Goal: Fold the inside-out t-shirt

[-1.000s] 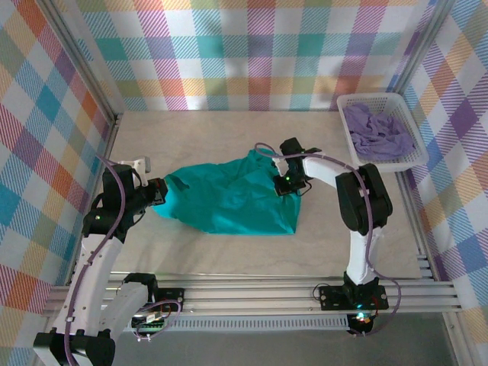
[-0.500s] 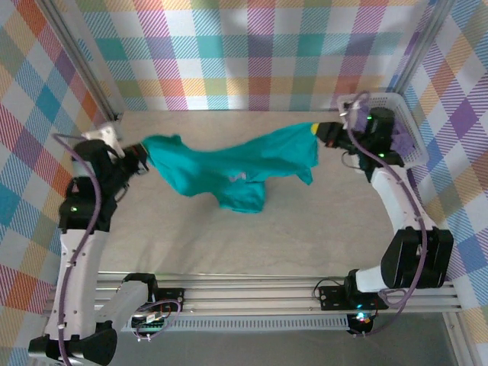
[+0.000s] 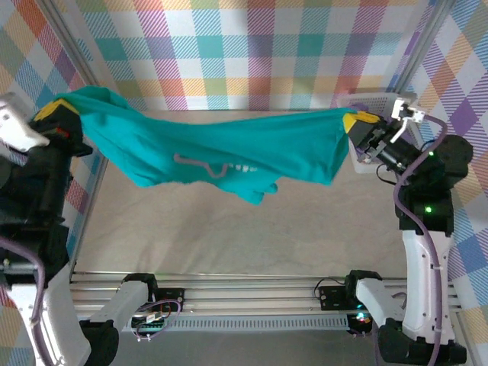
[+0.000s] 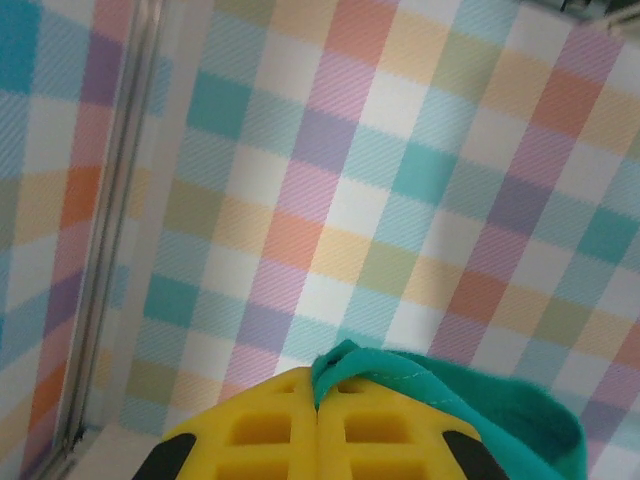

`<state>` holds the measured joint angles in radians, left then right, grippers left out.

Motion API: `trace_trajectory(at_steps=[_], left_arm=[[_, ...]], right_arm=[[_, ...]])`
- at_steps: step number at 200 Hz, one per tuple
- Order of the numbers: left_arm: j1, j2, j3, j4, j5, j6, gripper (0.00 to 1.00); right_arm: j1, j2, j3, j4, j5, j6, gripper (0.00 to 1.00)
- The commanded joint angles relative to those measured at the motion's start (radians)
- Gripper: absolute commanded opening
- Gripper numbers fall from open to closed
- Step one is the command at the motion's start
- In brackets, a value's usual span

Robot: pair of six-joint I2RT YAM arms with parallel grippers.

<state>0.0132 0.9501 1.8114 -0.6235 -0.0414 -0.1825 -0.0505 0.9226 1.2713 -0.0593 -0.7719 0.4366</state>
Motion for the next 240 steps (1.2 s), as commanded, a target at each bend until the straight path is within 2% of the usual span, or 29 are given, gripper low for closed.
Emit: trace_trajectory(at_steps=[1, 20, 52, 71, 106, 138, 176, 240], left_arm=[[0.014, 0.117, -0.076, 0.008, 0.089, -0.010, 0.00], [0.014, 0.157, -0.094, 0.015, 0.137, -0.013, 0.00], [0.014, 0.195, -0.151, -0.029, 0.188, 0.002, 0.00], [0.014, 0.166, -0.291, -0.022, 0.206, -0.014, 0.00], [0.014, 0.083, -0.580, 0.003, 0.226, -0.043, 0.00], [0.014, 0.024, -0.779, 0.020, 0.241, -0.051, 0.00], [0.014, -0.019, -0.860, 0.036, 0.247, -0.051, 0.00], [0.014, -0.009, -0.861, 0.051, 0.267, -0.040, 0.00]], right_arm=[[0.103, 0.094, -0.038, -0.117, 0.036, -0.082, 0.06], [0.187, 0.131, -0.073, -0.179, 0.120, -0.127, 0.05], [0.257, 0.218, -0.232, -0.192, 0.213, -0.118, 0.05], [0.284, 0.281, -0.349, -0.136, 0.249, -0.098, 0.05], [0.303, 0.464, -0.476, -0.039, 0.239, -0.066, 0.06], [0.304, 0.629, -0.463, -0.005, 0.235, -0.075, 0.10], [0.305, 0.738, -0.368, -0.052, 0.247, -0.118, 0.20], [0.305, 0.671, -0.405, -0.133, 0.314, -0.179, 0.33]])
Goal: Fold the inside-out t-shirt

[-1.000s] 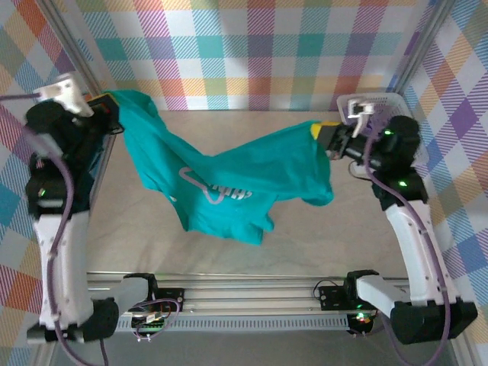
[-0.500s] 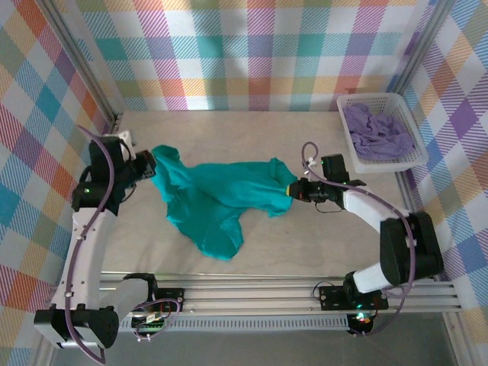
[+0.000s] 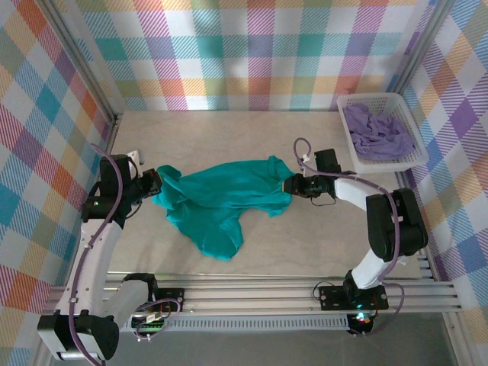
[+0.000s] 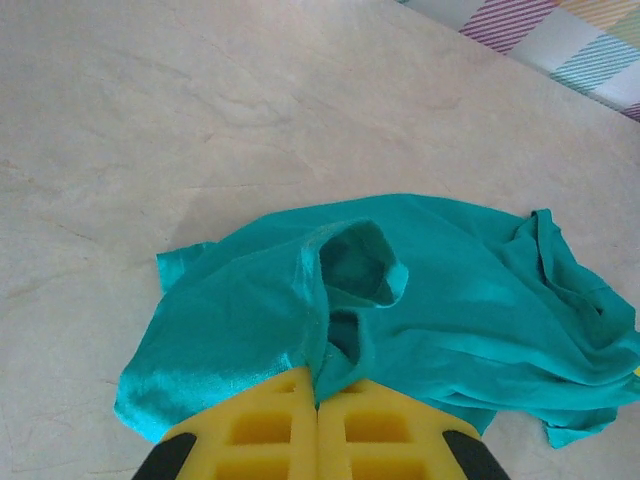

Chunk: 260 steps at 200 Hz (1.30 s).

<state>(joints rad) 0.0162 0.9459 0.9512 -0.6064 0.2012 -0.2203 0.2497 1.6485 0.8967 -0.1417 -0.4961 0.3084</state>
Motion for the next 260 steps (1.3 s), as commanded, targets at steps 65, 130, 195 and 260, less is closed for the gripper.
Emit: trace_trajectory(at_steps=[65, 130, 195, 260], left_arm=[[0.010, -0.001, -0.001, 0.037, 0.030, 0.004, 0.00], [0.011, 0.003, -0.002, 0.039, 0.028, 0.006, 0.00], [0.011, 0.003, -0.003, 0.036, 0.028, 0.009, 0.00], [0.011, 0.002, 0.005, 0.033, 0.030, 0.007, 0.00]], right_arm=[[0.008, -0.087, -0.059, -0.017, -0.019, -0.060, 0.38], [0.042, -0.131, -0.059, -0.049, 0.036, -0.107, 0.37], [0.061, -0.098, -0.050, -0.052, 0.038, -0.118, 0.22], [0.065, -0.151, -0.034, -0.098, 0.095, -0.155, 0.00]])
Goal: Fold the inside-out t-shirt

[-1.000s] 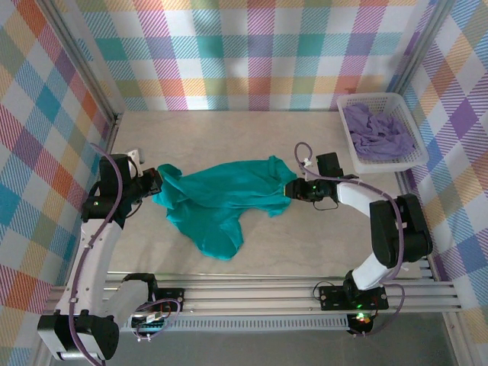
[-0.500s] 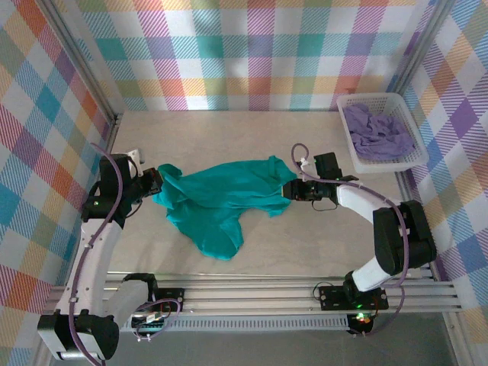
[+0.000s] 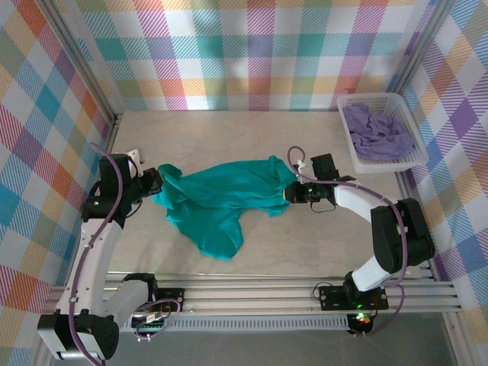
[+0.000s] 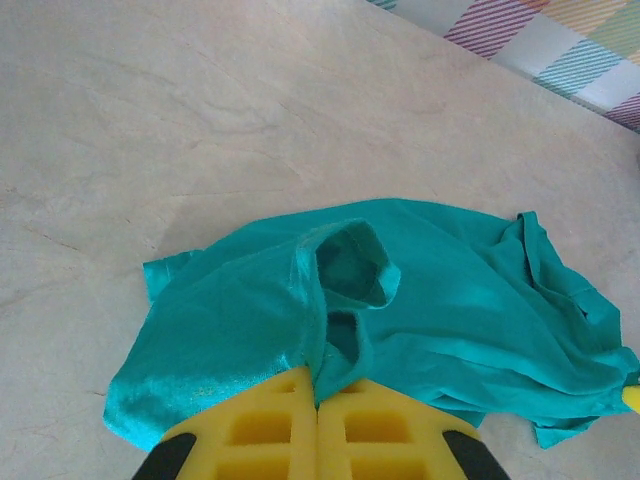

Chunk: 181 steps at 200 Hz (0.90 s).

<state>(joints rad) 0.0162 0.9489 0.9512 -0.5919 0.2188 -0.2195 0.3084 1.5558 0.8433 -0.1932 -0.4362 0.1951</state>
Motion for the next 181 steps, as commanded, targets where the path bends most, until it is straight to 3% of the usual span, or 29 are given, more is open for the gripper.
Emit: trace_trajectory(at_steps=[1, 35, 76, 111, 144, 181], left_arm=[[0.011, -0.001, 0.005, 0.018, 0.013, 0.006, 0.00], [0.011, -0.022, 0.058, 0.001, 0.010, -0.017, 0.00], [0.013, -0.065, 0.205, 0.019, -0.066, -0.066, 0.00], [0.013, -0.039, 0.447, -0.002, -0.157, -0.078, 0.00], [0.013, -0.062, 0.709, -0.063, -0.231, -0.050, 0.00], [0.013, -0.070, 0.892, -0.151, -0.291, 0.026, 0.00]], right_arm=[[0.006, -0.064, 0.020, -0.050, 0.037, -0.043, 0.00], [0.004, -0.262, 0.100, -0.156, 0.047, -0.065, 0.00], [-0.011, -0.410, 0.218, -0.124, -0.026, -0.008, 0.00], [-0.070, -0.465, 0.356, -0.120, -0.052, 0.022, 0.00], [-0.170, -0.608, 0.463, -0.170, -0.027, 0.030, 0.00], [-0.180, -0.750, 0.549, -0.279, 0.057, -0.015, 0.00]])
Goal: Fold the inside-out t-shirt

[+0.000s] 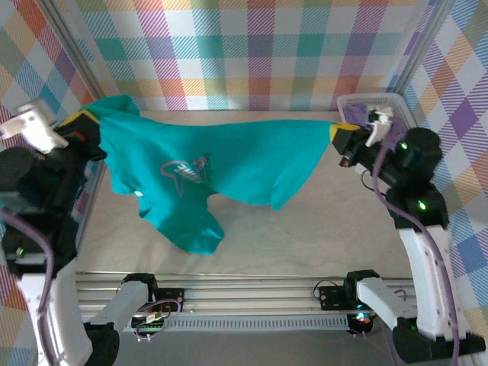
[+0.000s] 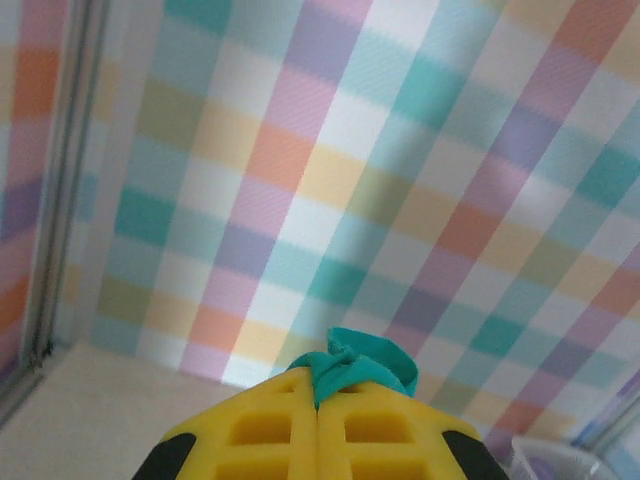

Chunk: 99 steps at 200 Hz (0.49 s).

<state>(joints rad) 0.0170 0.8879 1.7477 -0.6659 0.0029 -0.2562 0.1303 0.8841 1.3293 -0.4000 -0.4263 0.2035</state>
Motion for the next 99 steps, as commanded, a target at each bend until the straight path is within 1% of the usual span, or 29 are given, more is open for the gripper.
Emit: trace_trajectory(at_steps=[1, 24, 43, 56, 79, 99], left_arm=[[0.012, -0.006, 0.098, -0.080, -0.077, 0.065, 0.00], [0.012, 0.079, 0.100, -0.100, -0.095, 0.096, 0.00], [0.012, 0.172, 0.062, -0.049, -0.107, 0.104, 0.00], [0.012, 0.253, 0.052, -0.015, -0.114, 0.103, 0.00], [0.012, 0.408, 0.075, 0.039, -0.106, 0.078, 0.00], [0.010, 0.548, 0.171, 0.048, -0.092, 0.065, 0.00]], right_arm=[[-0.001, -0.079, 0.064, -0.074, 0.049, -0.024, 0.00], [-0.002, -0.061, 0.056, -0.070, 0.064, -0.026, 0.00], [-0.001, 0.006, 0.022, -0.006, 0.088, -0.025, 0.00], [-0.002, 0.083, 0.015, 0.040, 0.116, -0.033, 0.00], [-0.001, 0.235, 0.019, 0.180, 0.163, -0.036, 0.00], [-0.001, 0.375, 0.105, 0.242, 0.183, -0.030, 0.00]])
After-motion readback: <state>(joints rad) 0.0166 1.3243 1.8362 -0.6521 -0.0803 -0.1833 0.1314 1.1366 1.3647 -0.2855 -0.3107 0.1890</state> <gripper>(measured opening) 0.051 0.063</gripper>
